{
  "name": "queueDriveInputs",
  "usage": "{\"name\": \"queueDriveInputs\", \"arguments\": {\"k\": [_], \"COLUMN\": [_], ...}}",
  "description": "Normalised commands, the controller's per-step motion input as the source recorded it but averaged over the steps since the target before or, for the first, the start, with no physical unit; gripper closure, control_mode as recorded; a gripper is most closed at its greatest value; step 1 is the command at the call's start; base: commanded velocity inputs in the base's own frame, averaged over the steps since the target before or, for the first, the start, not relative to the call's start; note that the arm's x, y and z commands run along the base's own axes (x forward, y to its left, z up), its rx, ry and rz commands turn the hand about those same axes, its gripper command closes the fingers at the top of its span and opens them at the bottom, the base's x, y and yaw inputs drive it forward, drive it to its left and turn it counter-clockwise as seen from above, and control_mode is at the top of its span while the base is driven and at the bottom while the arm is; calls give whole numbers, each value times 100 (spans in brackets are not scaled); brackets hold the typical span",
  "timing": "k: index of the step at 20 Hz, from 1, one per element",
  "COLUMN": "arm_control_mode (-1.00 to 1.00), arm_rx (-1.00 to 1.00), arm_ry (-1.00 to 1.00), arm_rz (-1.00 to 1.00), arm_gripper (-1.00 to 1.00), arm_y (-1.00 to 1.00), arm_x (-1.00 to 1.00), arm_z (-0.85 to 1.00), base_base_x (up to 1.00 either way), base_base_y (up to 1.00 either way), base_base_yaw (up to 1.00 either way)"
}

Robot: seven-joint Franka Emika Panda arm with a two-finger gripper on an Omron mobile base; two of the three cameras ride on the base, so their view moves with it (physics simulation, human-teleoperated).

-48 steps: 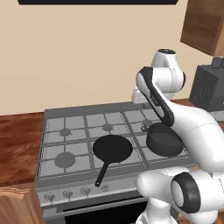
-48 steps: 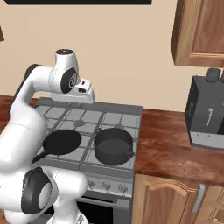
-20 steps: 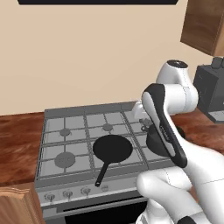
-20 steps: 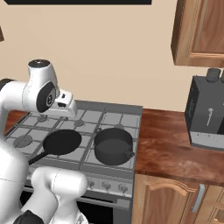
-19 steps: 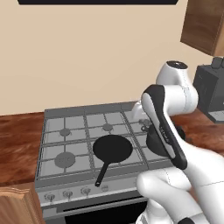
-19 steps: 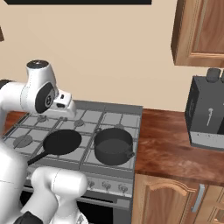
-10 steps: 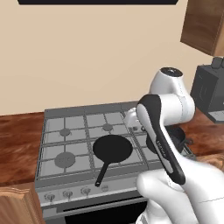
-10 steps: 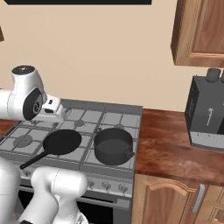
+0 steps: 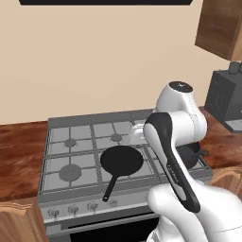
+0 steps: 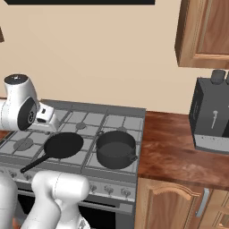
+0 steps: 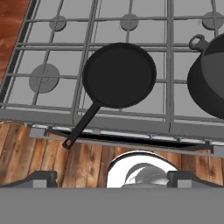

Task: Move the pot and pan from the stove into the sink.

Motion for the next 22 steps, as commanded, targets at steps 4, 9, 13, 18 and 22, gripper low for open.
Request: {"name": "queueDriveInputs", "arguments": {"k": [4, 9, 13, 18, 22], "arm_control_mode": [-100, -100, -100, -100, -100], "arm_rx": [2, 0, 0, 0, 0], "arm_ry": [1, 3, 3, 3, 1], "arm_rz": [0, 0, 0, 0, 0], "arm_gripper": [-100, -100, -100, -100, -100], "arm_y": [21, 20, 21, 22, 20], "arm_x": [-7, 0, 0, 0, 0], "arm_z": [-29, -34, -36, -38, -37], "base_base_x": [0, 0, 0, 0, 0], "base_base_y": [0, 0, 0, 0, 0], "base_base_yaw": [0, 0, 0, 0, 0]}}
